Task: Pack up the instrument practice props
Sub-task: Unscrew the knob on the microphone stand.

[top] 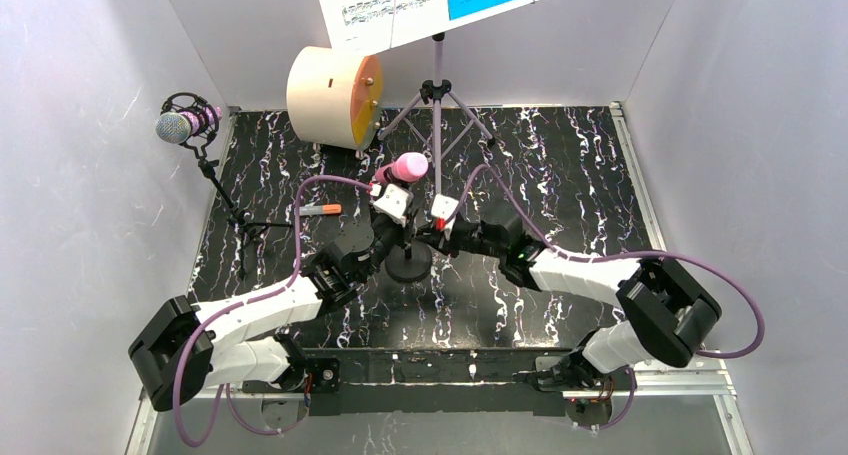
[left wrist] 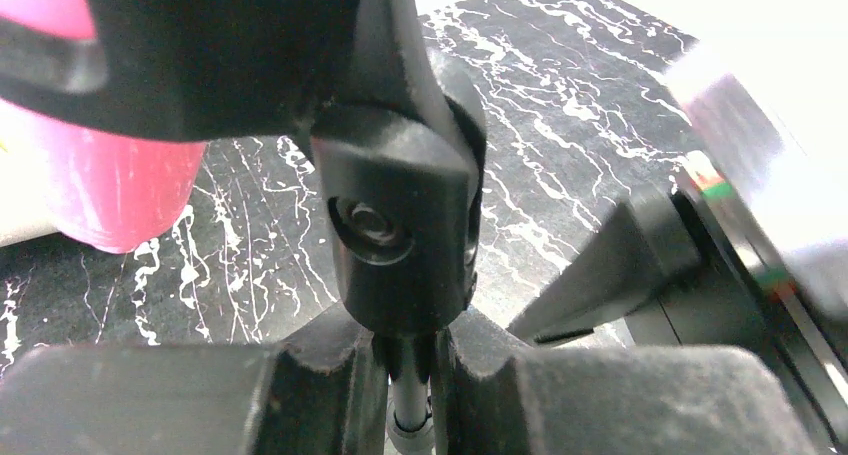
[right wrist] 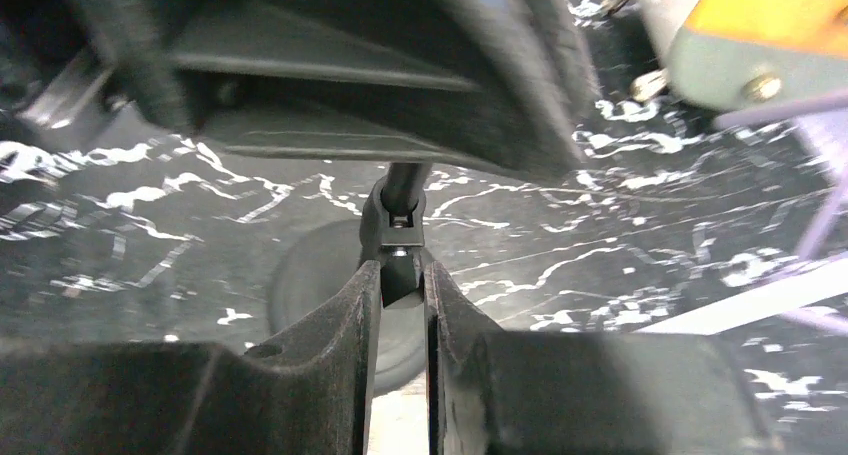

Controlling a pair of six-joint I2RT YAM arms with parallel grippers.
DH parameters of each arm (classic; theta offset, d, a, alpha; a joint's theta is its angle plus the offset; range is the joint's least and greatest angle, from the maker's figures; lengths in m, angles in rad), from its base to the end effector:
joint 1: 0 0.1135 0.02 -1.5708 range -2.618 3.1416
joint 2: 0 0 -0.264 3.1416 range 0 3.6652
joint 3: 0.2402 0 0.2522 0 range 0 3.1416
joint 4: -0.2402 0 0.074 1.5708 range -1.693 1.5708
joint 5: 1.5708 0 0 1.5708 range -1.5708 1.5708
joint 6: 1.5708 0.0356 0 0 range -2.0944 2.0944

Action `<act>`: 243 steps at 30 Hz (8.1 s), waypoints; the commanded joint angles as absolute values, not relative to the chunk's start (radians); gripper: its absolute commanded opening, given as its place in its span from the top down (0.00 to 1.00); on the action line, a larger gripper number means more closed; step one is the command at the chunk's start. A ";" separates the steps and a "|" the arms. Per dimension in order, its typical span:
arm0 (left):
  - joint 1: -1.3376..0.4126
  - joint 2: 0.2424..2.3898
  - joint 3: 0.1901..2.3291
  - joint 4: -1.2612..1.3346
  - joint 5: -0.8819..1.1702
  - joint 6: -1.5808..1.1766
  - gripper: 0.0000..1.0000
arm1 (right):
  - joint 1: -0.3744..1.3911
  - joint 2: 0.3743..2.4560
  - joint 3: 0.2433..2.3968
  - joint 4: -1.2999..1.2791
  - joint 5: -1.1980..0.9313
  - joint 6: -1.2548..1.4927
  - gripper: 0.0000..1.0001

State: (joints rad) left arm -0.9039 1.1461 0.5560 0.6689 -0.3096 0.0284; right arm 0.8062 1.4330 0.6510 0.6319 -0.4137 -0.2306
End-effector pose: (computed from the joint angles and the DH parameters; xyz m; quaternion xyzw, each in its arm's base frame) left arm 0.1667 -0.1942 0.2761 0.2002 0.6499 -0.2128 0.7016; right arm 0.2010 0.2302 0.2290 -0.4840 0.5781 0.3304 0.5678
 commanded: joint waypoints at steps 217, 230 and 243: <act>-0.904 1.169 0.532 0.555 -0.173 0.014 1.00 | 0.683 1.393 0.448 1.000 -0.408 0.881 0.32; -0.904 1.155 0.481 0.634 -0.177 0.014 1.00 | 0.682 1.393 0.438 1.024 -0.400 0.835 0.37; -0.902 1.162 0.367 0.846 -0.127 0.027 1.00 | 0.681 1.239 0.435 0.877 -0.345 0.648 0.32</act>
State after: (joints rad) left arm -0.8948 1.1629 0.4000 0.8021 -0.1623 0.0082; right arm 0.6865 1.2758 0.4328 0.8909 -0.3611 0.7238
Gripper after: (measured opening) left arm 0.142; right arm 0.678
